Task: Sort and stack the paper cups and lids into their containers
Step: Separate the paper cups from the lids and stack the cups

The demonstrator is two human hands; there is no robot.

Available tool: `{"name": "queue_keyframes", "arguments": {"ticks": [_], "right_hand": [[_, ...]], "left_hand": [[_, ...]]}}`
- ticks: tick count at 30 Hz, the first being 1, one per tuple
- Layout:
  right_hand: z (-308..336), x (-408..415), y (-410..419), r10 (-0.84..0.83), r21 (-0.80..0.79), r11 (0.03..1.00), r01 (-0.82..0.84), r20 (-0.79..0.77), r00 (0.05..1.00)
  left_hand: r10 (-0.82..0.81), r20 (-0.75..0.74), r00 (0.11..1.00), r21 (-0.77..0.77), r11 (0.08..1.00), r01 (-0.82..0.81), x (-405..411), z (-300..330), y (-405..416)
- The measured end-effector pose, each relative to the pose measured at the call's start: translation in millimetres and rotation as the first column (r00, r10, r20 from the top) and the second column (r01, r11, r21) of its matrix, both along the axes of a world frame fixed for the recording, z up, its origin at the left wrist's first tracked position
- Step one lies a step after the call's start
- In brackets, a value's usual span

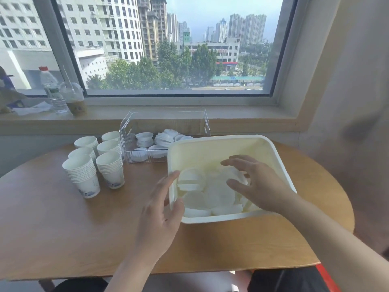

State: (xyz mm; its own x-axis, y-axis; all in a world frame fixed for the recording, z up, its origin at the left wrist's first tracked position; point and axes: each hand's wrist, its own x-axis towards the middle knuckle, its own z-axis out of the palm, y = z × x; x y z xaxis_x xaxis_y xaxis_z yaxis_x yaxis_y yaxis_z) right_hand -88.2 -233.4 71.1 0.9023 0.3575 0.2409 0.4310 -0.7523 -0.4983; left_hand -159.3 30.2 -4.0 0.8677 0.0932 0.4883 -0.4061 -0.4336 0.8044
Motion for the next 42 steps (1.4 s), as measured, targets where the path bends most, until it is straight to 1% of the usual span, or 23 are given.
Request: {"name": "queue_keyframes", "arguments": {"ticks": [3,5,8,10,13,15,17,18,21,25,29,33,37,42], "right_hand": [[-2.8,-6.0,-6.9,0.028,0.053,0.998,-0.032,0.062,0.998],[-3.9,-11.4,-9.2,0.034,0.052,0.998,-0.039,0.083,0.996],[-6.1,-17.6,-10.6,0.035,0.031,0.999,-0.036,0.043,0.998],[-8.5,-18.9,-10.7,0.022,-0.011,1.0,-0.021,0.046,0.999],[-9.7,-15.5,-10.5,-0.037,-0.081,0.996,0.049,0.146,0.989],[-14.9,-9.5,-12.6,-0.057,-0.104,0.991,0.085,0.245,0.968],[-21.8,-0.7,-14.6,-0.098,-0.082,0.987,0.137,0.363,0.927],[-24.5,4.6,-14.7,-0.132,-0.062,0.984,0.169,0.39,0.911],[-30.0,20.2,-14.7,-0.209,-0.014,0.973,0.232,0.386,0.899],[-35.6,44.7,-22.0,-0.243,-0.015,0.964,0.266,0.359,0.901],[-39.9,76.8,-37.1,-0.268,0.016,0.959,0.283,0.373,0.888],[-42.9,115.5,-53.0,-0.279,0.033,0.956,0.291,0.4,0.873],[-42.2,156.1,-60.6,-0.276,0.028,0.957,0.29,0.411,0.869],[-38.4,201.2,-58.0,-0.268,0.025,0.959,0.281,0.392,0.88]], "left_hand": [[-0.001,-0.003,1.0,0.007,1.0,0.001,16.9,1.9,-13.8],[-0.005,-0.013,1.0,-0.017,1.0,0.004,28.9,2.6,-23.0],[0.0,-0.029,1.0,-0.032,0.999,-0.001,47.7,3.8,-36.7],[0.003,-0.043,0.999,-0.028,1.0,-0.004,60.1,4.7,-45.6],[-0.018,-0.052,0.998,-0.052,0.999,0.015,78.7,4.2,-58.0],[-0.016,-0.05,0.999,-0.055,0.998,0.013,91.6,3.0,-63.8],[-0.015,-0.061,0.998,-0.068,0.998,0.011,104.8,2.1,-68.7],[-0.015,-0.077,0.997,-0.073,0.997,0.009,111.1,3.0,-71.3],[-0.017,-0.119,0.993,-0.054,0.998,0.01,131.1,9.3,-79.4],[-0.036,-0.161,0.986,0.039,0.998,0.043,157.1,19.1,-80.9],[-0.099,-0.18,0.979,0.036,0.994,0.107,174.1,22.0,-82.2],[-0.02,-0.165,0.986,0.08,0.996,0.034,193.1,17.6,-77.6],[0.066,-0.102,0.993,0.118,0.992,-0.054,219.5,14.8,-70.9],[0.062,-0.147,0.987,0.159,0.987,-0.039,263.3,16.4,-72.3]]}}
